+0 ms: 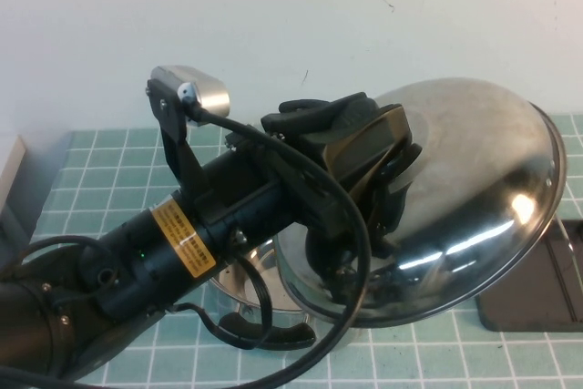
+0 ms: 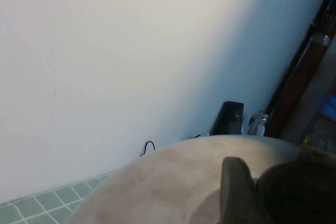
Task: Put pot lid on rack
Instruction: Hand over the pot lid, then place the pot lid on the pot rack
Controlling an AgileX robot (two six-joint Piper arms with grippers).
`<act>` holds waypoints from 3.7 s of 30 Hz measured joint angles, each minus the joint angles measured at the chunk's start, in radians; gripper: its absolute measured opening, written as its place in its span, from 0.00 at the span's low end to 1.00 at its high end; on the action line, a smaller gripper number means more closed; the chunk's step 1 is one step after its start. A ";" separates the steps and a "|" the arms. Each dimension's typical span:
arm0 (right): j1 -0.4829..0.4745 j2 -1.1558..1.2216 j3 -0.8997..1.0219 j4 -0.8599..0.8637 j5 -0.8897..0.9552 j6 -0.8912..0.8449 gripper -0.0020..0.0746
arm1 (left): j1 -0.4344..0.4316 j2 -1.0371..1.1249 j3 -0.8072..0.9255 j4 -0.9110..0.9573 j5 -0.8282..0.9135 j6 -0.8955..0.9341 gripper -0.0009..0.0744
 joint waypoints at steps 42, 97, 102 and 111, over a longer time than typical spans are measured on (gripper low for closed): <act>0.477 0.814 -0.428 0.016 -0.327 -0.076 0.45 | -0.003 0.032 0.000 0.061 -0.063 -0.006 0.44; 0.155 0.913 -0.530 0.452 -0.139 -1.053 0.06 | 0.104 -0.331 0.000 0.489 0.592 -0.015 0.01; 0.154 0.998 -0.528 0.451 -0.145 -1.057 0.06 | 0.104 -0.333 0.000 0.588 0.605 -0.086 0.01; 0.154 1.063 -0.528 0.462 -0.223 -1.070 0.06 | 0.104 -0.333 0.000 0.714 0.617 -0.163 0.01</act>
